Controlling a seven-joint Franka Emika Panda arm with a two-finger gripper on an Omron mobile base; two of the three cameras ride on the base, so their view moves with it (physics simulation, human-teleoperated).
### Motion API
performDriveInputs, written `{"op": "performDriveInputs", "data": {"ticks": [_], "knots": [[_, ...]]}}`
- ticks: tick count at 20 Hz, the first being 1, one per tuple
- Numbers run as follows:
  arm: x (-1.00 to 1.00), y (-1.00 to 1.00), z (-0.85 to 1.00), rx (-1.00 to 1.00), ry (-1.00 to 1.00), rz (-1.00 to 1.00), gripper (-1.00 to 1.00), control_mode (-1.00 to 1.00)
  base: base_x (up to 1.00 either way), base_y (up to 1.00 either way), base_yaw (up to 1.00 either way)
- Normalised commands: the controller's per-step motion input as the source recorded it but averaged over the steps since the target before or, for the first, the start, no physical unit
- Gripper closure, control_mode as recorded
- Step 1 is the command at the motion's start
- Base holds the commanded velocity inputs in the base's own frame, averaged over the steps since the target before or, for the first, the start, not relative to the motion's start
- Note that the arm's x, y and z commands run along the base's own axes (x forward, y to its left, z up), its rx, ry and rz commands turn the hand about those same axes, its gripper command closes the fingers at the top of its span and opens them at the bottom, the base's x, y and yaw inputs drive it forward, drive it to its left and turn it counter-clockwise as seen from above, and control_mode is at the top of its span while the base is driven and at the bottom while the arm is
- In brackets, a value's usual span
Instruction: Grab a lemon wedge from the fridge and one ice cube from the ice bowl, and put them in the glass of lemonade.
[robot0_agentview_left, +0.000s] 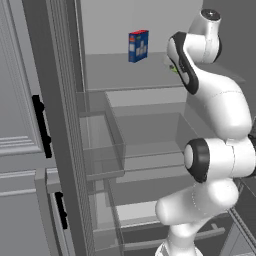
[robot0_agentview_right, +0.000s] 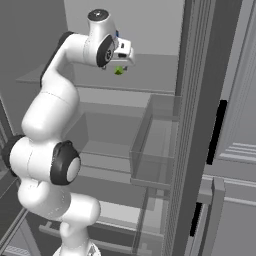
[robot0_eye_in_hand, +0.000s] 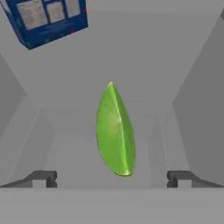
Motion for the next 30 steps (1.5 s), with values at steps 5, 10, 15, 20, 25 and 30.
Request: {"op": "performDriveInputs", "data": {"ticks": [5,10,15,20,25,30], "knots": [[0.55,-0.03,0.0,0.0,0.06,0.0,-1.0,-1.0,0.0,0.0,0.0],[0.31,0.0,-0.09,0.0,0.04,0.0,-1.0,-1.0,0.0,0.0,0.0],[-0.15,0.0,-0.02,0.0,0.0,0.0,-1.0,-1.0,0.0,0.0,0.0],[0.0,0.0,-0.33,0.0,0.0,0.0,-1.0,-1.0,0.0,0.0,0.0],[0.0,0.0,-0.48,0.0,0.0,0.0,-1.0,-1.0,0.0,0.0,0.0],[0.0,0.0,-0.4,0.0,0.0,0.0,-1.0,-1.0,0.0,0.0,0.0]]}}
